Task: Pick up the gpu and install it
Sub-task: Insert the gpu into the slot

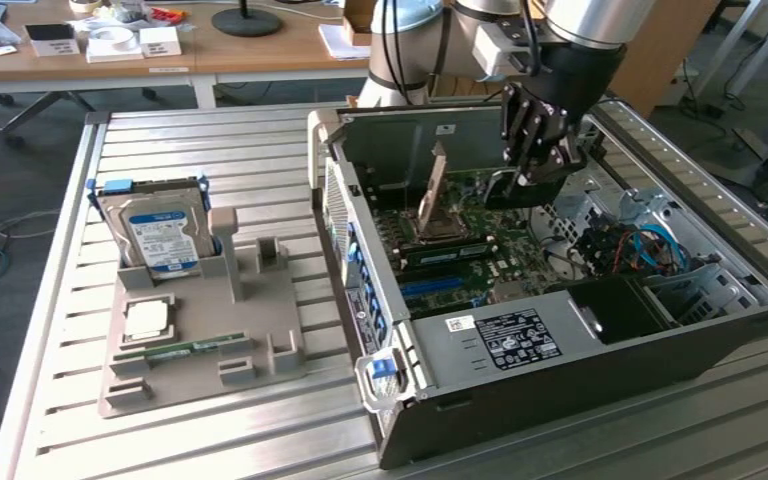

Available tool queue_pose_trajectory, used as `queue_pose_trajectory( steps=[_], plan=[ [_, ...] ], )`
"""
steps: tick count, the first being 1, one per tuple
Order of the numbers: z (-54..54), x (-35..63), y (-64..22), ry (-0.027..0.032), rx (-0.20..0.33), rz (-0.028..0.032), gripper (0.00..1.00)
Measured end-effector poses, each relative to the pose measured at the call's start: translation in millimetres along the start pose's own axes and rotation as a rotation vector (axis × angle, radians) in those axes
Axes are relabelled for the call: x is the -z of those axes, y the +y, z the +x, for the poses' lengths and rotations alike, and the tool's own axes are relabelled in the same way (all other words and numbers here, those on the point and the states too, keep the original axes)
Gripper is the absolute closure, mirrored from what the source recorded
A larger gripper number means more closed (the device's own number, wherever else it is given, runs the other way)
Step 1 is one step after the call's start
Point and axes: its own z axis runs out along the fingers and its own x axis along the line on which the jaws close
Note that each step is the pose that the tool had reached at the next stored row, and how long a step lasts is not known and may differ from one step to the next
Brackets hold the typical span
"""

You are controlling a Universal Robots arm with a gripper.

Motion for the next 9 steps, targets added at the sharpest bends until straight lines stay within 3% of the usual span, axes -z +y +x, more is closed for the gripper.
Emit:
queue_pose_trajectory(
  steps=[9],
  plan=[
    [0.2,-1.5,1.6,0.0000,0.001,0.0000,0.73]
  ],
)
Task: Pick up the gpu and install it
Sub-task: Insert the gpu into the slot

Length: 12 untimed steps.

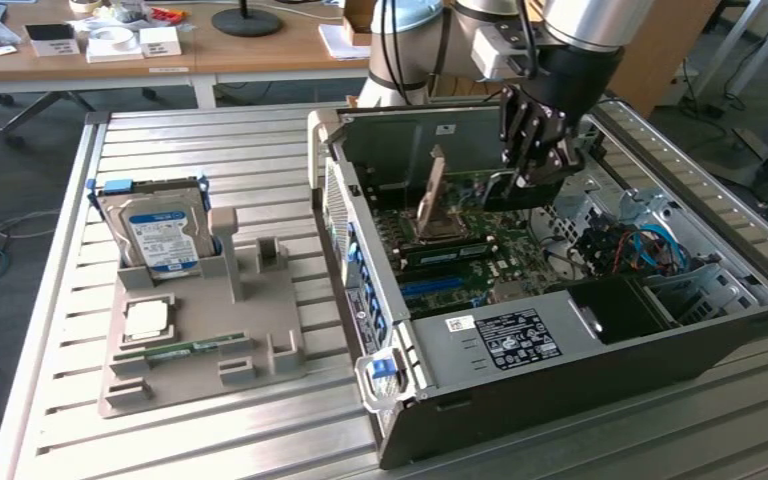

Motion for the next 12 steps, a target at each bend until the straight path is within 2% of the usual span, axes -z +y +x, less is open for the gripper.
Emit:
queue_pose_trajectory(
  steps=[5,12],
  plan=[
    [0.5,-2.3,4.1,0.0001,0.006,-0.0004,0.73],
    [0.7,-5.8,4.1,0.0005,0.014,-0.0010,0.73]
  ],
)
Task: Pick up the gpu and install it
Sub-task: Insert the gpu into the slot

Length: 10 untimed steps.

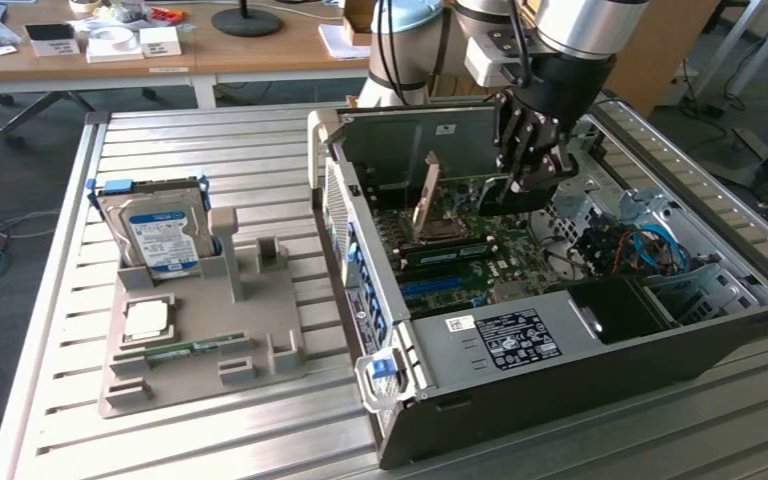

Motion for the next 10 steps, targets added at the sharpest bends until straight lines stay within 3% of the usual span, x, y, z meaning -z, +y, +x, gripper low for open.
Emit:
queue_pose_trajectory(
  steps=[10],
  plan=[
    [0.1,-1.7,0.0,-0.0005,0.000,0.0001,0.73]
  ],
)
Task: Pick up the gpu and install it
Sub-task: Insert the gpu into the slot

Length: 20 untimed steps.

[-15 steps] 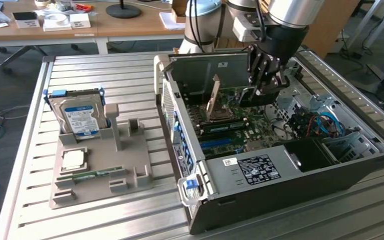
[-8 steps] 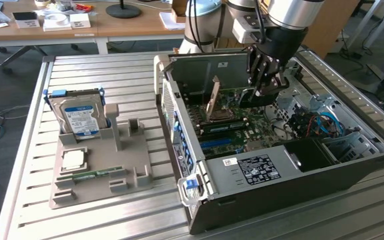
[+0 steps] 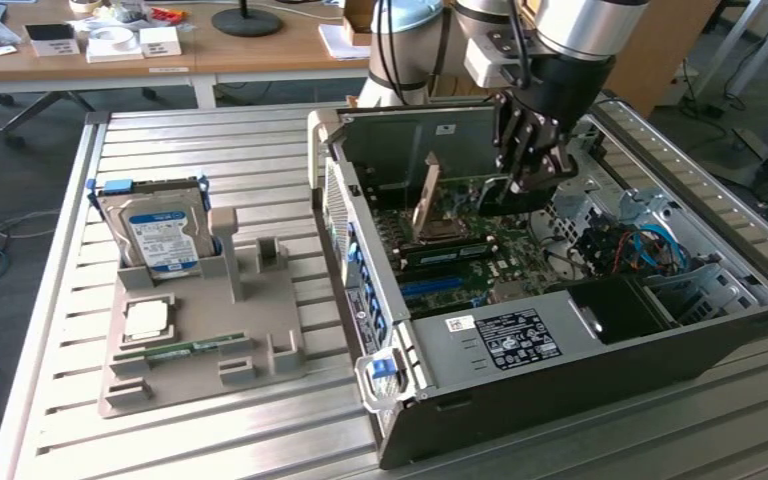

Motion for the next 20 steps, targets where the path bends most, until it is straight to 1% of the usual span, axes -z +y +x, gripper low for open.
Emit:
queue_pose_trajectory(
  steps=[7,14,20],
  plan=[
    [0.6,-7.7,2.0,0.0003,0.003,-0.0003,0.73],
    [0.6,-8.1,2.1,0.0002,0.003,-0.0003,0.73],
    [1.0,-11.6,6.0,0.0002,0.003,-0.0003,0.73]
  ],
)
